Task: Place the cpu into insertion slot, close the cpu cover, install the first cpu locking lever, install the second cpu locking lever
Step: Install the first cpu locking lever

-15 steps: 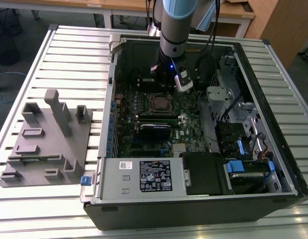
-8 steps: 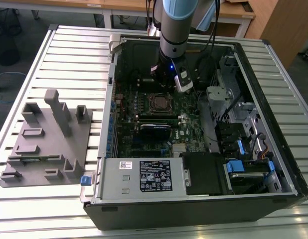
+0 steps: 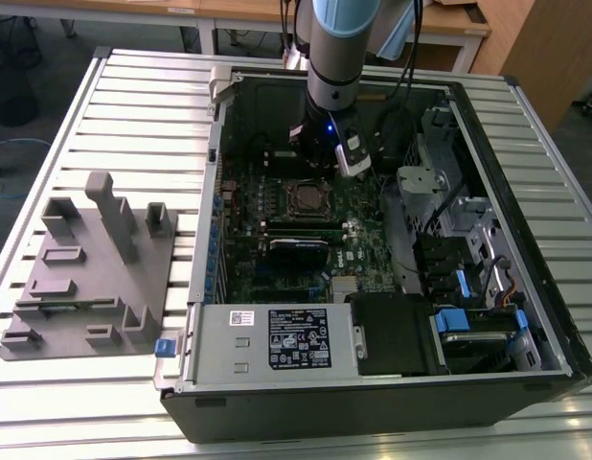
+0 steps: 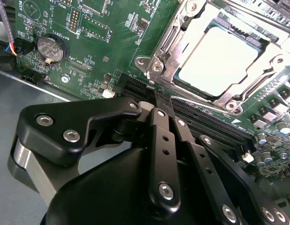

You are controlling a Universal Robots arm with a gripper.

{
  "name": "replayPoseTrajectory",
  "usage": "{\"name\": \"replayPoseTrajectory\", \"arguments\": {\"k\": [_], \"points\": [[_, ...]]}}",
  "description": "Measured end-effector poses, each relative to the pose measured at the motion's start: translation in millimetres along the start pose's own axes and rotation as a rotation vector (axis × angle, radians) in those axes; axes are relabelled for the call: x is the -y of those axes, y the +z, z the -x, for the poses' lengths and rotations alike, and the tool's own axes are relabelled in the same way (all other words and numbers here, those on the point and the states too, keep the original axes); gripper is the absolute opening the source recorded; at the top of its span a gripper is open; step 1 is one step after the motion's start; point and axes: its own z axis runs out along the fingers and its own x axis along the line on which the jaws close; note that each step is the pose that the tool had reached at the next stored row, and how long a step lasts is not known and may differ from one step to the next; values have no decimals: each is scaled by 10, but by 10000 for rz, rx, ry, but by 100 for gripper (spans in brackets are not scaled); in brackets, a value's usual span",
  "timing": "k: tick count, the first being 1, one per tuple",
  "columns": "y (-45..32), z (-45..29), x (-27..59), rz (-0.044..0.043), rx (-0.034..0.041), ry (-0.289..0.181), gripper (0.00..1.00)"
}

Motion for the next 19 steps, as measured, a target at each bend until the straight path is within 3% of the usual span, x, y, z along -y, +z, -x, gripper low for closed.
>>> {"name": "replayPoseTrajectory", "arguments": {"k": [19], "points": [[4,0,0,-8,1,-1,10]]}}
